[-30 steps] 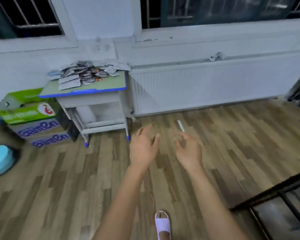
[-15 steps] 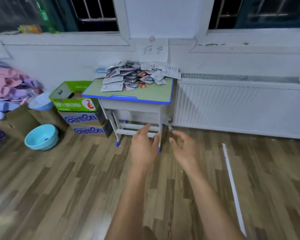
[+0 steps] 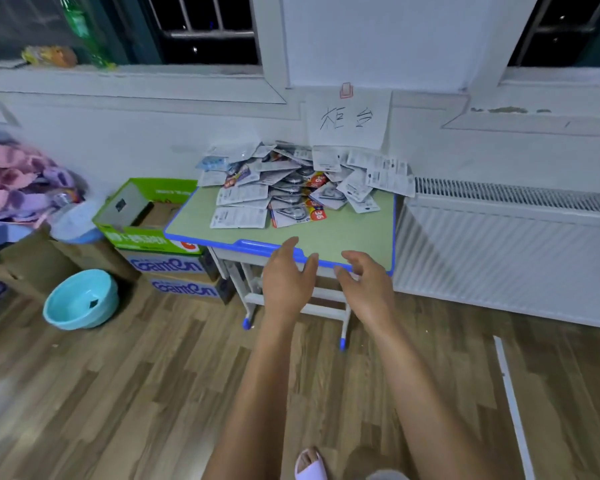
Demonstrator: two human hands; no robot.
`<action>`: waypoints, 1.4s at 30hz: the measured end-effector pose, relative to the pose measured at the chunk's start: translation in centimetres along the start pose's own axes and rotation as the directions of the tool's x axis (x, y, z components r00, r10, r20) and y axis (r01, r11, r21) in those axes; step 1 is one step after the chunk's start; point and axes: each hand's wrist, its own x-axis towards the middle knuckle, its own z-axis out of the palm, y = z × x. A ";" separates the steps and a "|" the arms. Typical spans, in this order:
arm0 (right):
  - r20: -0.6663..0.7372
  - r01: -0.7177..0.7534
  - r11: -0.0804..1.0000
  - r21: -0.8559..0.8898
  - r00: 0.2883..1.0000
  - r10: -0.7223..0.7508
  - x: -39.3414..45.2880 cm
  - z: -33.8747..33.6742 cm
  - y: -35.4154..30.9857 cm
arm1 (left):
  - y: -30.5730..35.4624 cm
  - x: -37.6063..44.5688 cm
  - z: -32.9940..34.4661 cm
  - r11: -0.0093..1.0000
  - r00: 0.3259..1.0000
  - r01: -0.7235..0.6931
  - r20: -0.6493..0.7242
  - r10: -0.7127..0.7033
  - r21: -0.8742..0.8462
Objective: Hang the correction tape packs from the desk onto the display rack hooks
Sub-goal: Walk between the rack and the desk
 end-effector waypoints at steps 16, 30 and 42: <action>0.266 -0.032 0.998 -0.060 0.963 0.047 25.9 12.0 -2.6 | -4.2 24.8 0.4 0.953 0.952 0.300 -0.087 -0.295 0.048; 0.111 -0.064 0.957 -0.283 0.989 0.099 37.9 22.6 -5.1 | -10.4 43.4 -1.4 0.940 0.992 0.081 0.068 -0.110 0.332; -0.054 -0.077 0.925 -0.373 0.997 0.061 40.4 26.5 -4.1 | -13.3 50.7 -0.5 0.956 0.964 -0.122 0.262 0.049 0.268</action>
